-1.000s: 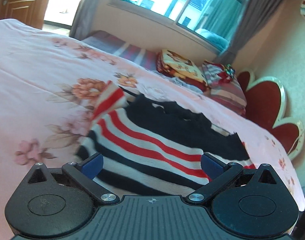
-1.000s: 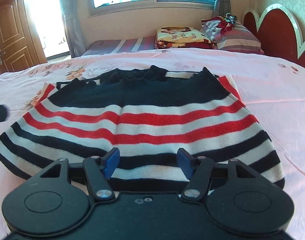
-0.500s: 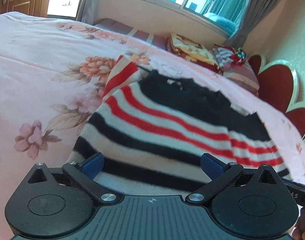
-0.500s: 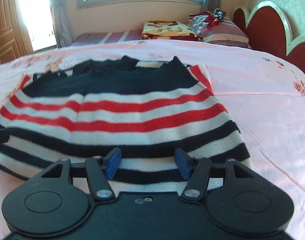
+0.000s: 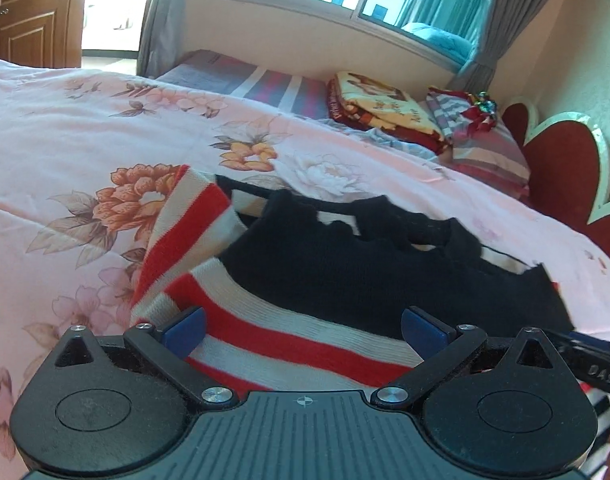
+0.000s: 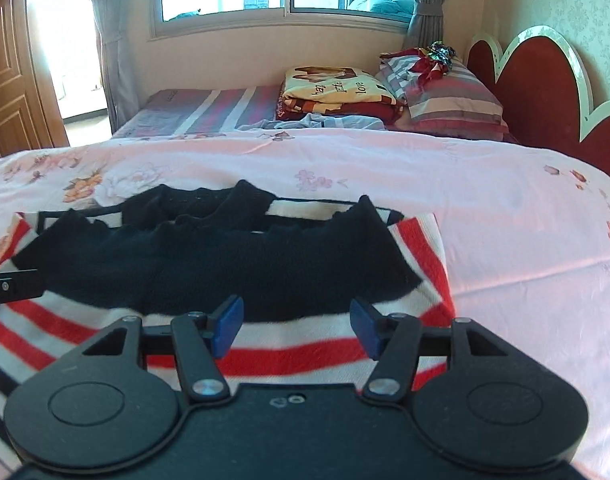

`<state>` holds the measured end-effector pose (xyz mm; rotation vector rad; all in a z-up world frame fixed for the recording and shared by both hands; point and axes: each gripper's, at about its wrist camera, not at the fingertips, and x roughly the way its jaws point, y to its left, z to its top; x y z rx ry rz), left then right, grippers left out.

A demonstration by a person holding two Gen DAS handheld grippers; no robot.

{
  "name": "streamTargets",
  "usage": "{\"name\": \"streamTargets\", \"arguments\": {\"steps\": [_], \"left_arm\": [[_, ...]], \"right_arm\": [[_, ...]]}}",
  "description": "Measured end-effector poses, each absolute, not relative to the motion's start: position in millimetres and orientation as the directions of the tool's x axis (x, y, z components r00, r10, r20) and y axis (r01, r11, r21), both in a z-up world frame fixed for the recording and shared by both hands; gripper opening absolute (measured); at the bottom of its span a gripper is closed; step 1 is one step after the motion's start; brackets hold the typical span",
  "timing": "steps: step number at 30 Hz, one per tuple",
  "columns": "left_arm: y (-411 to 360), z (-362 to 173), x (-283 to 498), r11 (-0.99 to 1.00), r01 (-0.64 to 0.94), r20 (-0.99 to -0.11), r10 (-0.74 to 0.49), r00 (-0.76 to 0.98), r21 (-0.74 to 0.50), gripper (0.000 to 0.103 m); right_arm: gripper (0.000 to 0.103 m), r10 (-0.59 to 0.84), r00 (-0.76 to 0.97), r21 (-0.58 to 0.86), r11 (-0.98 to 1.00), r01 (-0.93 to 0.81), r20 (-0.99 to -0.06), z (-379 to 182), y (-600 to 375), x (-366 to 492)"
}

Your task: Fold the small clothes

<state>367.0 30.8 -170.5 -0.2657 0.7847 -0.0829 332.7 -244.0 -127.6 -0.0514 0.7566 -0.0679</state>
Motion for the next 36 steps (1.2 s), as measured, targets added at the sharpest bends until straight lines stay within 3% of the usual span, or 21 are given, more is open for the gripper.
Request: {"name": "streamTargets", "arguments": {"steps": [10,14,17,20,26,36], "left_arm": [[27,-176,370,0.985,0.006,-0.676,-0.122,0.727,-0.171,0.103],[24,-165,354,0.987,0.02,-0.655,-0.119,0.746,-0.157,0.103],[29,-177,359,0.99,0.007,-0.698,-0.106,0.708,-0.144,0.103],[27,-171,350,0.993,0.023,-0.699,-0.098,0.708,-0.116,0.103],[44,-161,304,0.983,-0.016,-0.694,-0.116,0.711,-0.181,0.103],[44,-169,255,0.985,-0.006,-0.729,-0.123,0.673,-0.173,0.103]], "right_arm": [[0.055,-0.169,0.695,-0.117,0.986,0.122,-0.698,-146,-279,347],[0.054,-0.083,0.72,-0.034,0.996,0.083,-0.689,-131,-263,330],[0.054,-0.035,0.718,-0.028,0.999,0.021,-0.695,-133,-239,323],[0.055,-0.081,0.704,-0.1,0.995,0.015,-0.706,-142,-223,322],[0.057,0.019,0.726,-0.005,1.0,-0.031,-0.688,-125,-211,296],[0.057,0.027,0.696,-0.066,0.992,-0.106,-0.718,-135,-179,267]]}}
